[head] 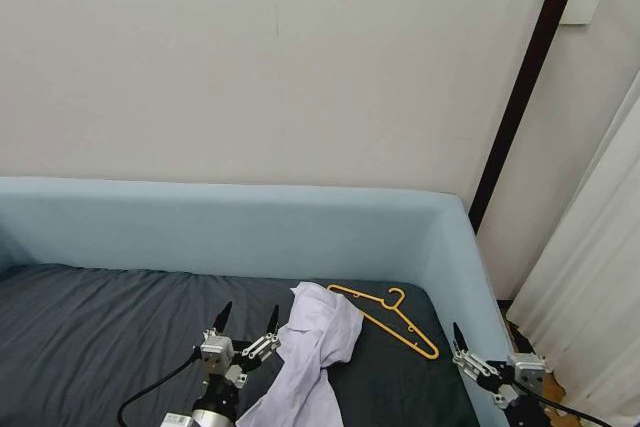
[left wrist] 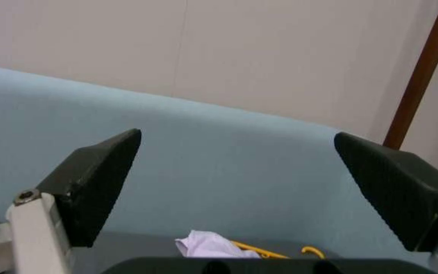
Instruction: Pick up the clothes from the sofa and hang them on the clothes hanger.
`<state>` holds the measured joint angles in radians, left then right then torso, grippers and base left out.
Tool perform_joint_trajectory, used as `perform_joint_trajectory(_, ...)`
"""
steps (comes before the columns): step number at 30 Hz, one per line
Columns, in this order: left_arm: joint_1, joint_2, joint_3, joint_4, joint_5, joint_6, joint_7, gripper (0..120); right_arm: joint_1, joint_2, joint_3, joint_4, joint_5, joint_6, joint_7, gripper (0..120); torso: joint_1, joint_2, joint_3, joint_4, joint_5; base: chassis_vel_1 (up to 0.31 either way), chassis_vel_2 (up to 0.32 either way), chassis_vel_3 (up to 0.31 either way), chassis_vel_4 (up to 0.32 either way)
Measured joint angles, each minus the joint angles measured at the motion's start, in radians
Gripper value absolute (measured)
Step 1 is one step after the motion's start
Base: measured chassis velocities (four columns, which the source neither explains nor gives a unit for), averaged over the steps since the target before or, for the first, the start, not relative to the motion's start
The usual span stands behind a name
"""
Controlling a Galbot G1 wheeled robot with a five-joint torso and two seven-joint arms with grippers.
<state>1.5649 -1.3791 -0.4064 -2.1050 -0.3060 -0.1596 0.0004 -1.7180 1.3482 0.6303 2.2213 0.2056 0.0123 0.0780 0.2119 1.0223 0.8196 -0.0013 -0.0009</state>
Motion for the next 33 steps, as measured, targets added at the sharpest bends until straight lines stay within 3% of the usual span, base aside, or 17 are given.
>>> perform_joint_trajectory(26, 0.004, 0.003, -0.001, -0.003, 0.002, -0.012, -0.011, 100, 0.018, 0.001, -0.003, -0.018, 0.011, 0.018, 0.026, 100, 0.0, 0.0, 0.0, 0.0, 0.0, 0.0, 0.0, 0.0, 0.0)
perform_joint_trajectory(28, 0.002, 0.001, -0.003, -0.009, -0.016, -0.049, -0.016, 100, 0.024, -0.003, -0.008, -0.024, 0.041, 0.026, 0.025, 100, 0.0, 0.0, 0.0, 0.0, 0.0, 0.0, 0.0, 0.0, 0.0)
perform_joint_trajectory(33, 0.006, 0.002, -0.009, -0.034, -0.027, -0.052, -0.015, 100, 0.034, -0.024, -0.031, -0.002, 0.157, -0.014, 0.061, 100, 0.0, 0.0, 0.0, -0.0001, 0.0001, 0.0, 0.0, 0.0, 0.0)
